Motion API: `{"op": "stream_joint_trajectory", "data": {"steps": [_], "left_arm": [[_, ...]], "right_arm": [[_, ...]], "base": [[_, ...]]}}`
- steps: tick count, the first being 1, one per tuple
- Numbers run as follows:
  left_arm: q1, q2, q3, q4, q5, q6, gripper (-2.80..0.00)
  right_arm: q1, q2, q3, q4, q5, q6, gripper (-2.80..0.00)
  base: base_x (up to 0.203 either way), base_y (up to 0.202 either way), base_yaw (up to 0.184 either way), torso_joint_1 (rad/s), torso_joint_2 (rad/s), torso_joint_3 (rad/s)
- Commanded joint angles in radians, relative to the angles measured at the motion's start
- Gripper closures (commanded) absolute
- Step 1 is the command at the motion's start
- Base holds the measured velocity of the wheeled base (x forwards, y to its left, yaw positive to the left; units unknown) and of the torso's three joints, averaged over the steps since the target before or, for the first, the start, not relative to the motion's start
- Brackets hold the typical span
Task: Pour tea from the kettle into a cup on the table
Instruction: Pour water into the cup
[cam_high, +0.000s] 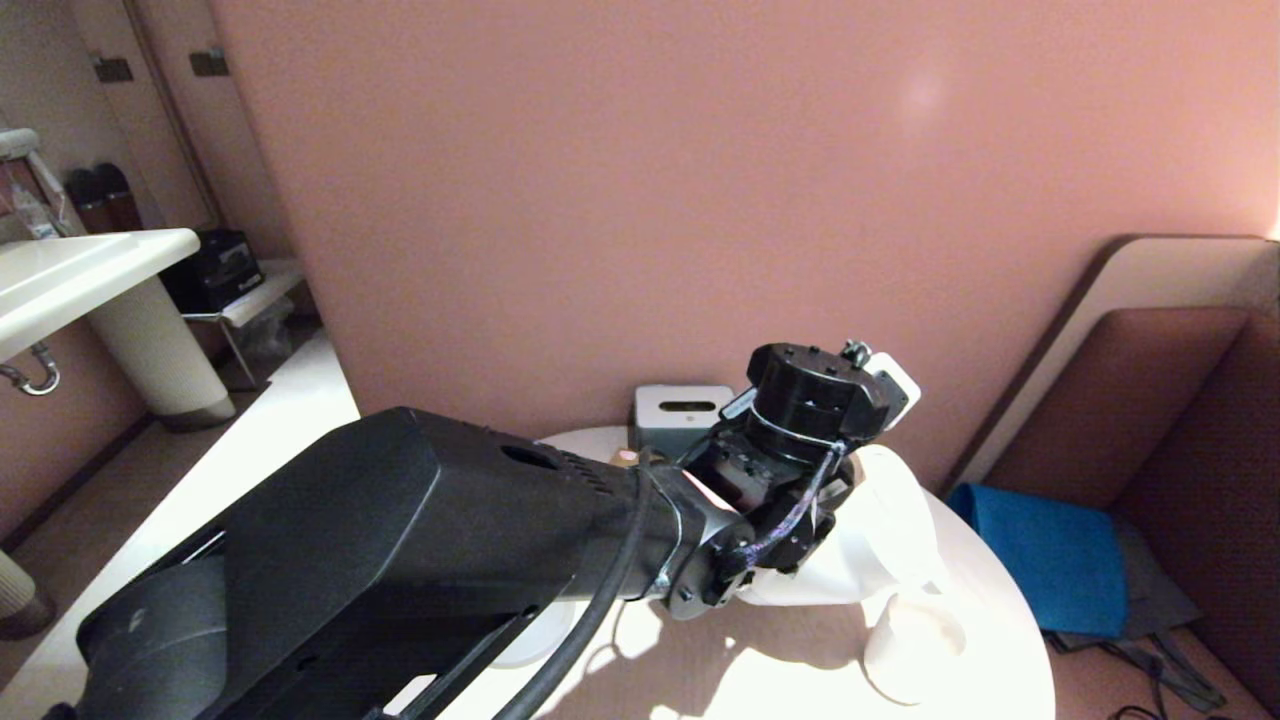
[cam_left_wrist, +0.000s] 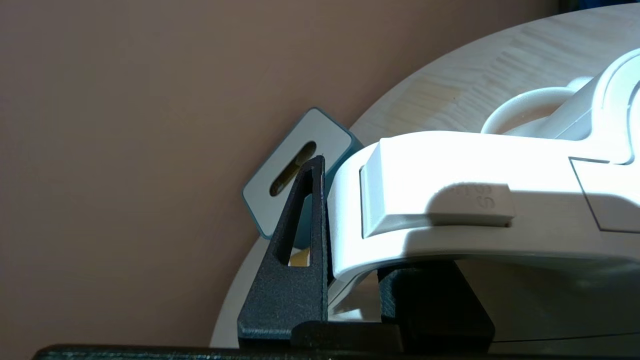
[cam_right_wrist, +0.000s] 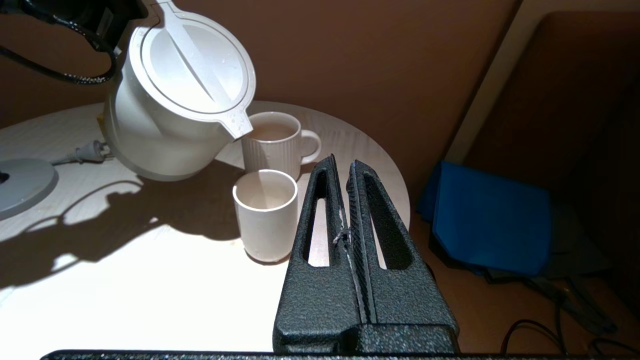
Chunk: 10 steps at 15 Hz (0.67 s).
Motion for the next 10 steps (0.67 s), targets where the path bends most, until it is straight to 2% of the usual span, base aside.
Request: {"op": "stream_joint_trajectory", "data": {"steps": [1, 5, 10], "left_arm": [[-0.003, 0.008, 0.000, -0.005, 0.003, 0.014, 0.00], [-0.010, 0.012, -0.002, -0.005, 0.003, 0.063, 0.00], [-0.014, 0.058, -0.094, -0.002, 0.004, 0.096, 0.00]], "right_arm": [[0.000, 0.001, 0.000, -0.001, 0.000, 0.000, 0.00], [0.000, 0.001, 0.000, -0.001, 0.001, 0.000, 0.00], [0.000, 0.001, 0.000, 0.000, 0.000, 0.000, 0.00]], "base": [[0.000, 0.000, 0.000, 0.000, 0.00, 0.000], [0.000, 0.000, 0.000, 0.000, 0.00, 0.000], [0.000, 0.000, 0.000, 0.000, 0.00, 0.000]]}}
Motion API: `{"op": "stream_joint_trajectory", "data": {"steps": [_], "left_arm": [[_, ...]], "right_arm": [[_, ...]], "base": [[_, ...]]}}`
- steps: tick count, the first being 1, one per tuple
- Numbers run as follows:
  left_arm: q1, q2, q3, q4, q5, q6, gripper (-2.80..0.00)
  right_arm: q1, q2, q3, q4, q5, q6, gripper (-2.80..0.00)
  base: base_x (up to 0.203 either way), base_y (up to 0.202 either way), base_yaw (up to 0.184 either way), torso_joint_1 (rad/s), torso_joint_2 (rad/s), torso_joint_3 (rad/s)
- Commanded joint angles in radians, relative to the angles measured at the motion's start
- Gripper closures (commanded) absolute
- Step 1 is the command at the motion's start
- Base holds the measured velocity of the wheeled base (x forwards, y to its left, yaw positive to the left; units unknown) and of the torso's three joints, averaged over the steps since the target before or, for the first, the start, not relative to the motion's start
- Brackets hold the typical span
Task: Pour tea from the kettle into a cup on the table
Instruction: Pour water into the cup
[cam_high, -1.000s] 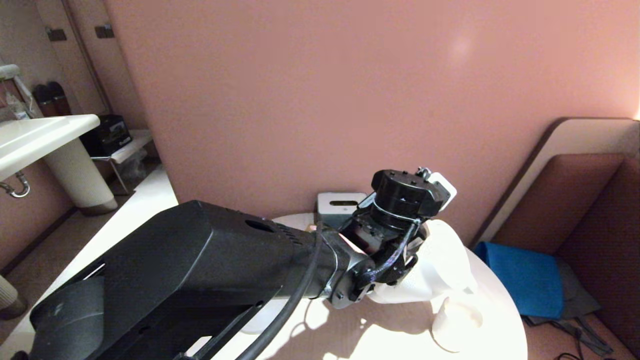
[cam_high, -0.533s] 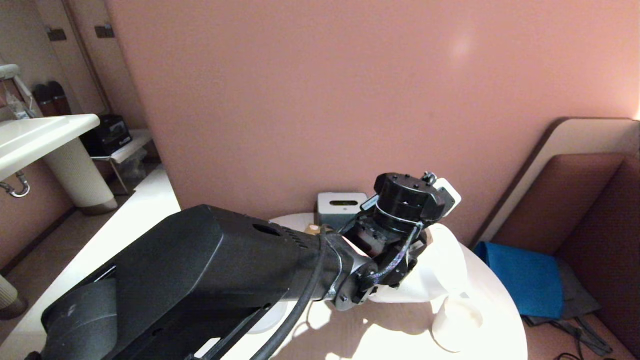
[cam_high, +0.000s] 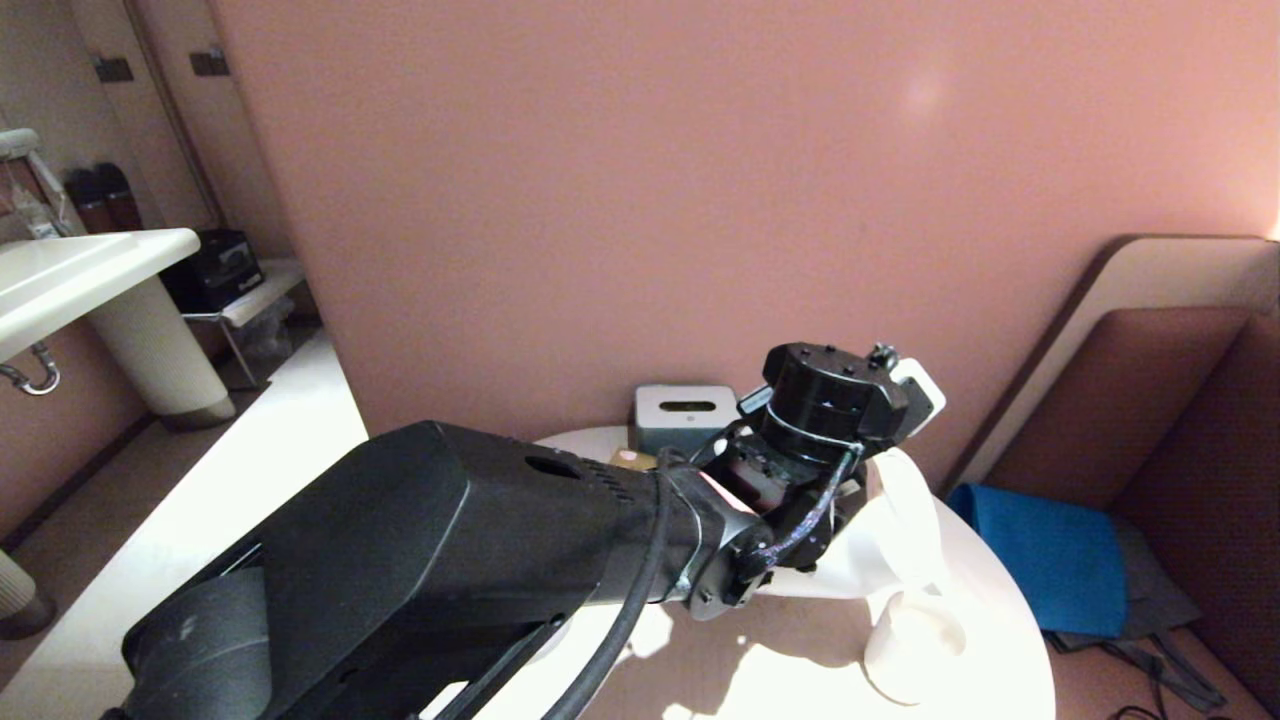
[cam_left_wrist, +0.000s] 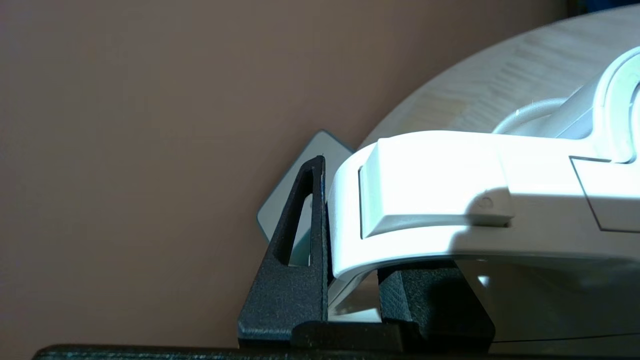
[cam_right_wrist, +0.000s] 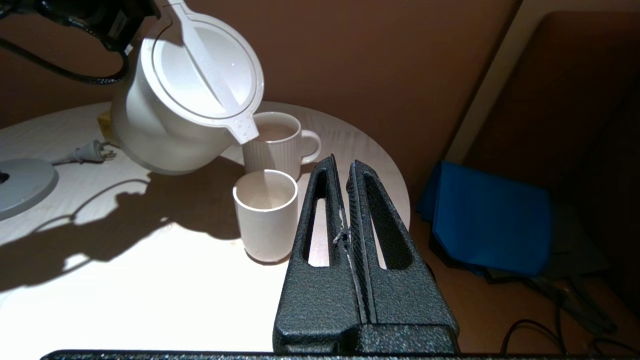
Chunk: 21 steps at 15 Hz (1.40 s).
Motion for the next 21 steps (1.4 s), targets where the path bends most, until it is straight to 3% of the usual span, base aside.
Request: {"op": "stream_joint_trajectory", "data": {"steps": [1, 5, 12, 21], "left_arm": [[-0.002, 0.027, -0.033, -0.001, 0.003, 0.007, 0.00], [-0.002, 0.033, -0.037, -0.010, 0.005, 0.059, 0.00], [-0.002, 0.040, -0.040, -0.010, 0.010, 0.084, 0.00], [-0.008, 0.079, -0.128, -0.004, 0.010, 0.162, 0.00]], "right_arm": [[0.000, 0.001, 0.000, 0.000, 0.000, 0.000, 0.00], [0.000, 0.001, 0.000, -0.001, 0.001, 0.000, 0.00], [0.001, 0.001, 0.000, -0.001, 0.000, 0.000, 0.00], [0.000, 0.001, 0.000, -0.002, -0.001, 0.000, 0.00]], "base": [[0.000, 0.000, 0.000, 0.000, 0.00, 0.000], [0.000, 0.000, 0.000, 0.000, 0.00, 0.000], [0.000, 0.000, 0.000, 0.000, 0.00, 0.000], [0.000, 0.000, 0.000, 0.000, 0.00, 0.000]]}}
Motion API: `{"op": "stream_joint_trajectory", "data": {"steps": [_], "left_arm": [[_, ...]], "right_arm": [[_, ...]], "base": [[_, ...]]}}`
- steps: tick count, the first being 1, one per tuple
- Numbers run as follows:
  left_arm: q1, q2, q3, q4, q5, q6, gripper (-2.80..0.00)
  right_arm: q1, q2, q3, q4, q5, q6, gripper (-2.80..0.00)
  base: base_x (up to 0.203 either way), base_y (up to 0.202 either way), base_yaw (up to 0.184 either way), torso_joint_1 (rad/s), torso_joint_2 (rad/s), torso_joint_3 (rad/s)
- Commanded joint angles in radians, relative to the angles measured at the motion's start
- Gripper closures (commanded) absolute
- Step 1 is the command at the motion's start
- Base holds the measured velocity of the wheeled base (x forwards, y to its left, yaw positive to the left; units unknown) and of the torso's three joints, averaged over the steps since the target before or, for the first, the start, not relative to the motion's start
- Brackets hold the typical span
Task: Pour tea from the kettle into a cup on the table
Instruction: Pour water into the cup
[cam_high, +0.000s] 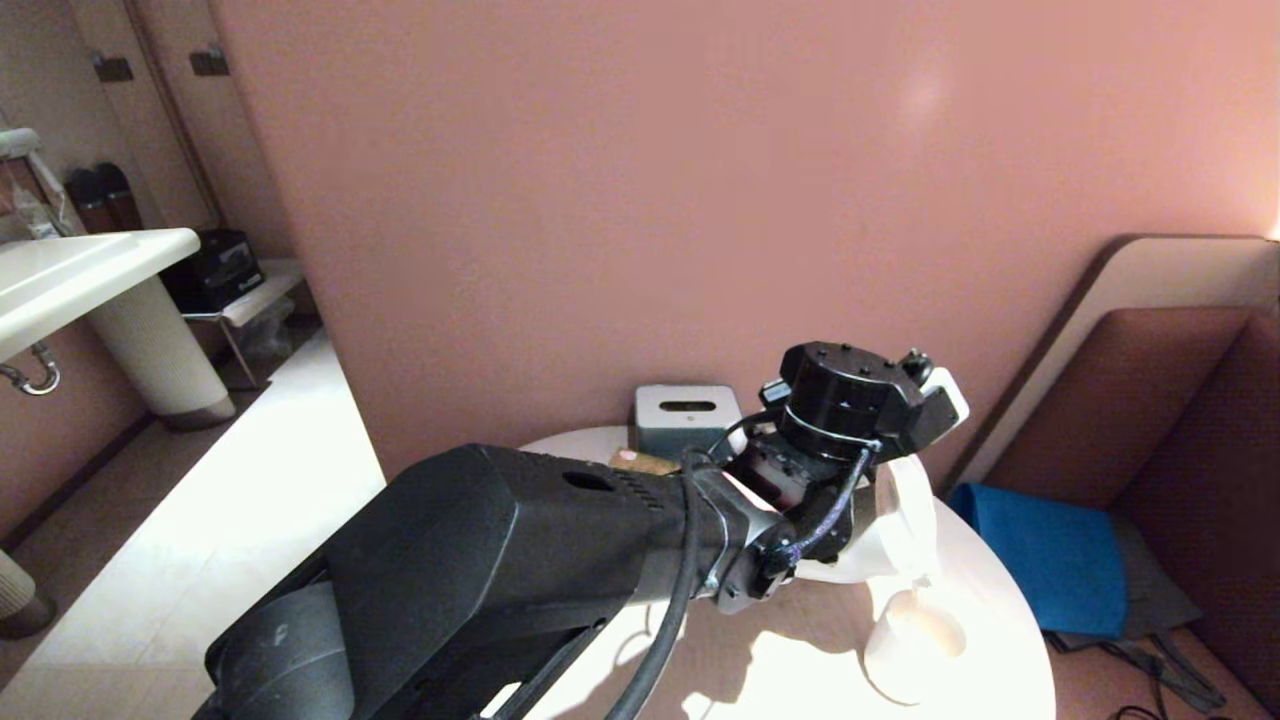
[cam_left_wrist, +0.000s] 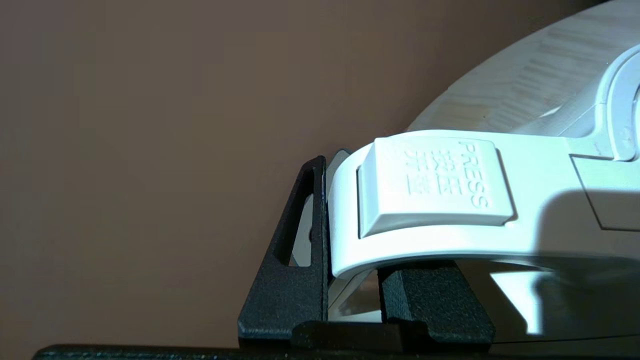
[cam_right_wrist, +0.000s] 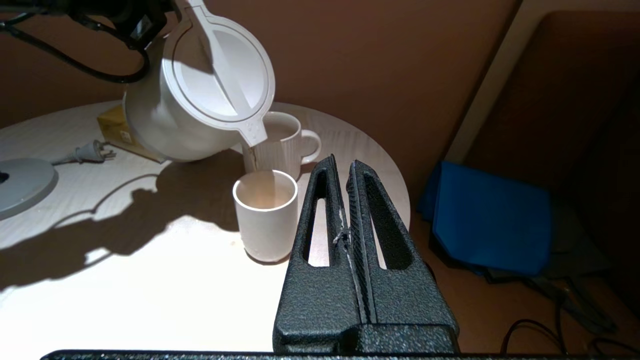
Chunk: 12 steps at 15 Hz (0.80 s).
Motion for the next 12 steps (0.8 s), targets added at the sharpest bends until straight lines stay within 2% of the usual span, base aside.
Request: {"op": "stream_joint_trajectory", "data": {"steps": [1, 4, 12], "left_arm": [[-0.003, 0.004, -0.002, -0.004, 0.003, 0.013, 0.00], [-0.005, 0.005, -0.004, -0.006, 0.003, 0.046, 0.00], [-0.011, 0.011, -0.004, -0.013, 0.003, 0.069, 0.00]], "right_arm": [[0.000, 0.001, 0.000, -0.001, 0.001, 0.000, 0.00], [0.000, 0.001, 0.000, 0.000, 0.001, 0.000, 0.00], [0.000, 0.001, 0.000, 0.000, 0.001, 0.000, 0.00]], "base": [[0.000, 0.000, 0.000, 0.000, 0.00, 0.000], [0.000, 0.000, 0.000, 0.000, 0.00, 0.000], [0.000, 0.000, 0.000, 0.000, 0.00, 0.000]]}}
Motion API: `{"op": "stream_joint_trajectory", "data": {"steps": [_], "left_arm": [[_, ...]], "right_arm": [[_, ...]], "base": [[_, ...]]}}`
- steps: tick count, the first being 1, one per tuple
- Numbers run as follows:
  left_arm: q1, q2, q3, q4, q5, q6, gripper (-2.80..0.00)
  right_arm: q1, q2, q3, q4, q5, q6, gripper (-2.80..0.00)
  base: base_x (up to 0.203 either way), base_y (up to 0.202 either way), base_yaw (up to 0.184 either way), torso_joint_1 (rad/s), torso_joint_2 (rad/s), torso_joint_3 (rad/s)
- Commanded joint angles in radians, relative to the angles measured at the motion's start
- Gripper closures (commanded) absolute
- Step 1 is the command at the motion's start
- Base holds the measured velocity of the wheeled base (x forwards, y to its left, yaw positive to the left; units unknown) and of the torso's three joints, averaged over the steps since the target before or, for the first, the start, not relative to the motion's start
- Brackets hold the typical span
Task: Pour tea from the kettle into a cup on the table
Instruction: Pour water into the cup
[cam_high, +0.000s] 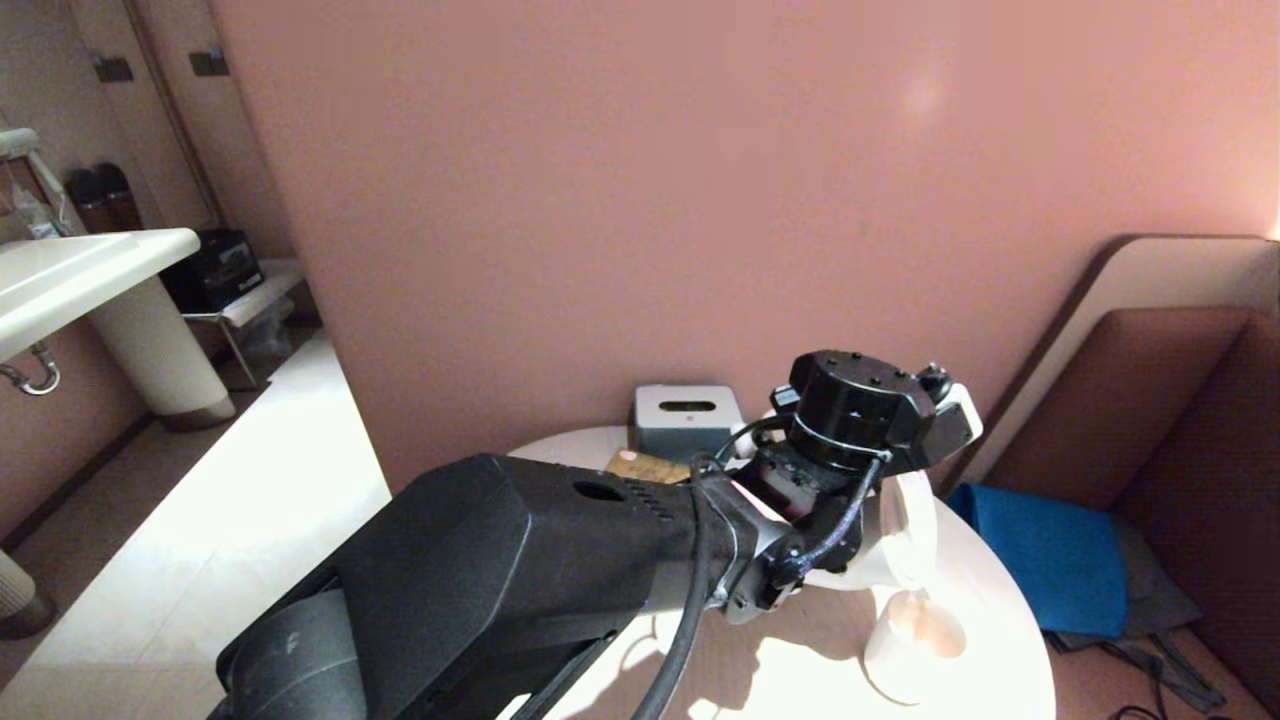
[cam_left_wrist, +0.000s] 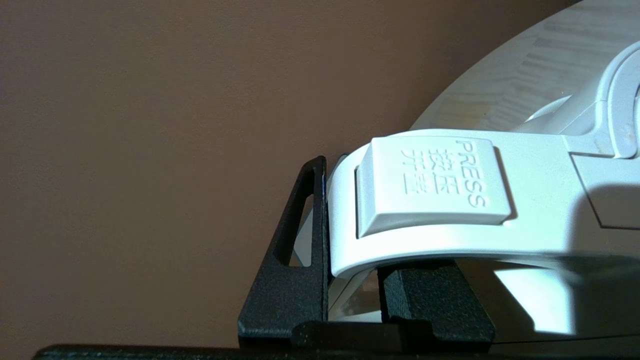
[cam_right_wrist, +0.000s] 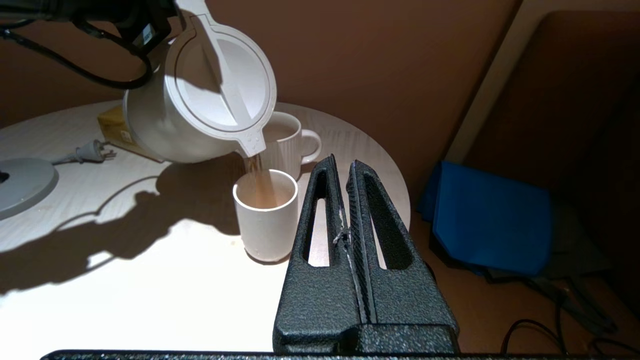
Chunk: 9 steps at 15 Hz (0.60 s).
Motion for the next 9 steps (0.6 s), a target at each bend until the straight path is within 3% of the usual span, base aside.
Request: {"op": "stream_joint_trajectory", "data": {"steps": [1, 9], "left_arm": [[0.000, 0.003, 0.000, -0.003, 0.003, 0.007, 0.00], [-0.008, 0.002, -0.004, -0.003, 0.002, 0.047, 0.00]], "right_arm": [[0.000, 0.001, 0.000, 0.000, 0.000, 0.000, 0.00], [0.000, 0.001, 0.000, -0.002, -0.001, 0.000, 0.00]], "base": [[0.000, 0.000, 0.000, 0.000, 0.00, 0.000], [0.000, 0.000, 0.000, 0.000, 0.00, 0.000]]}}
